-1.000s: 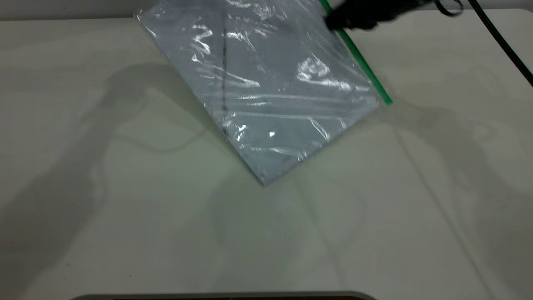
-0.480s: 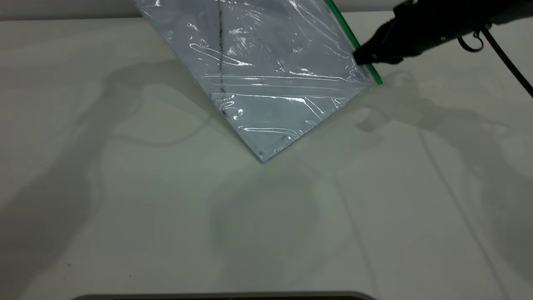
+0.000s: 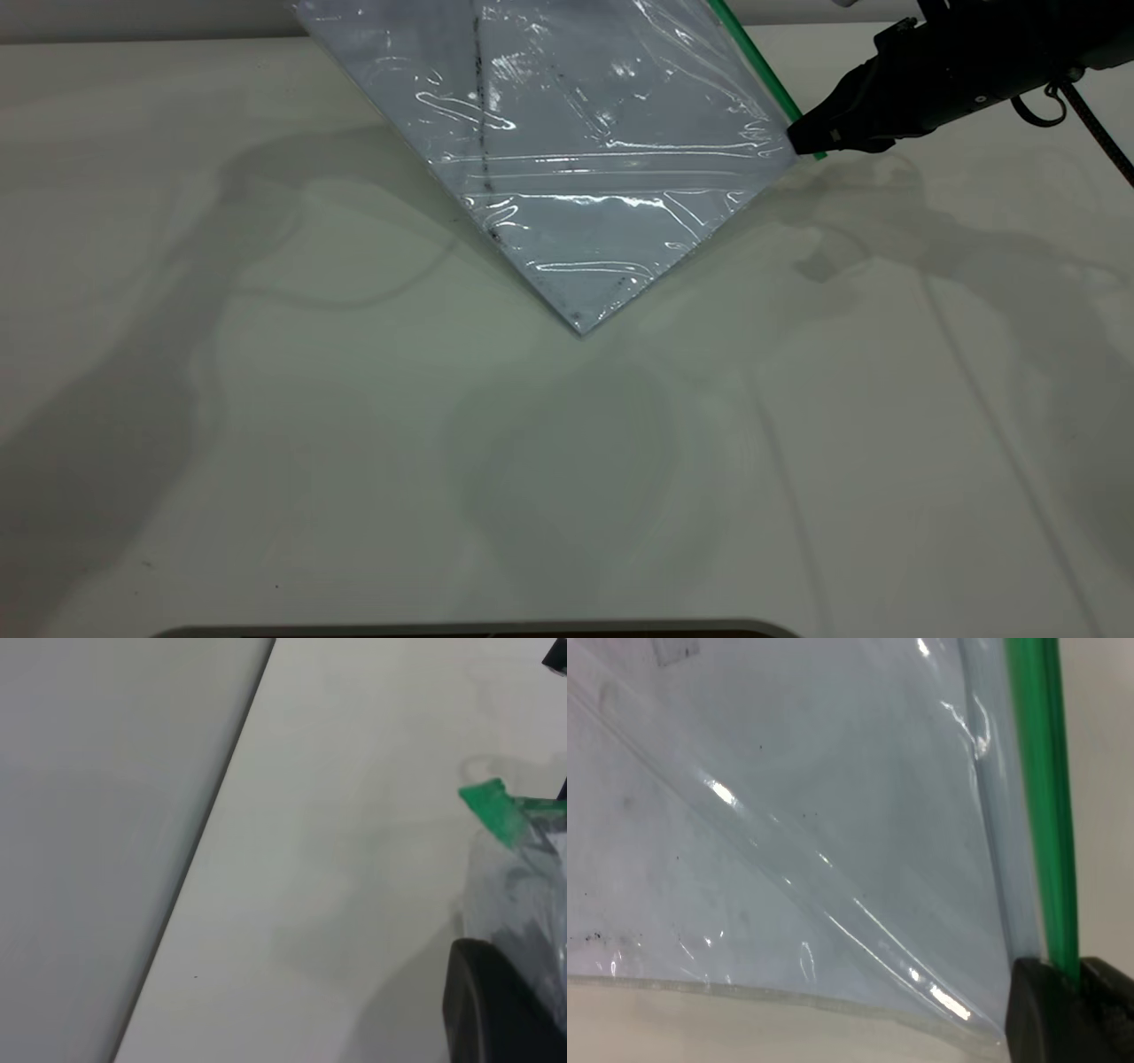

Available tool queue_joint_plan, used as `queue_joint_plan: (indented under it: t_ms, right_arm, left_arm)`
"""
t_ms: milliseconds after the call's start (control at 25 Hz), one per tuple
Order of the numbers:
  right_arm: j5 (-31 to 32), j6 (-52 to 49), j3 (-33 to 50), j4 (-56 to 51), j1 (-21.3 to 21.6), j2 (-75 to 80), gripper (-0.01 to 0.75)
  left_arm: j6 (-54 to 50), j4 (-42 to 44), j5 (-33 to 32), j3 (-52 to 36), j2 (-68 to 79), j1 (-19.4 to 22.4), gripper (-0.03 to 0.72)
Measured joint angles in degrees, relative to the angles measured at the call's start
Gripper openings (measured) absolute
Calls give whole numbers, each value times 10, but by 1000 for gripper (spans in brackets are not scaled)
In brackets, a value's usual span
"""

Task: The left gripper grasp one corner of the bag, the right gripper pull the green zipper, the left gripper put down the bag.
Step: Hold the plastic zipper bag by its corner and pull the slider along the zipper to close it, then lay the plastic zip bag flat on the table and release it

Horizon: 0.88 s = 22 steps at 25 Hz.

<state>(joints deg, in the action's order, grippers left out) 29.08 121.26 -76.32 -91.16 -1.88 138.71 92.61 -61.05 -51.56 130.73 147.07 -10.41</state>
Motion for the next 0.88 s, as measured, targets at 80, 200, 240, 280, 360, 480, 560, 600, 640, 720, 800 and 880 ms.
queue_joint_plan:
  t_ms: [80,200,240,280,360,480,560,600,640,720,800,880]
  right_arm:
    - [5,0,0,1,2,2,33]
    - [15,0,0,-4,3,2,36]
    - [20,0,0,-10,4,3,39]
    - [22,0,1,-18,5,3,44]
    - [29,0,1,-38,7,3,69]
    - [28,0,4,-55,8,-9,178]
    - [25,0,5,-57,9,-27,296]
    - [22,0,5,-58,9,-36,367]
    - [19,0,5,-58,9,-48,434]
    - [16,-1,6,-55,9,-76,536]
    - [16,-25,7,-44,9,-108,596]
    - [17,-69,7,-15,9,-145,605]
  left_arm:
    - [0,0,0,0,0,0,51]
    - [0,1,-3,0,0,0,51]
    - [0,1,-3,0,0,0,51]
    - [-1,1,-4,0,0,0,51]
    - [-14,5,-7,0,1,0,51]
    - [-51,24,-19,0,5,3,51]
    - [-75,39,-28,0,16,5,51]
    - [-86,43,-32,0,24,5,51]
    - [-94,46,-34,0,30,5,51]
    - [-108,49,-36,0,45,0,51]
    - [-128,57,-37,0,57,-10,51]
    - [-158,64,-40,0,69,-22,51]
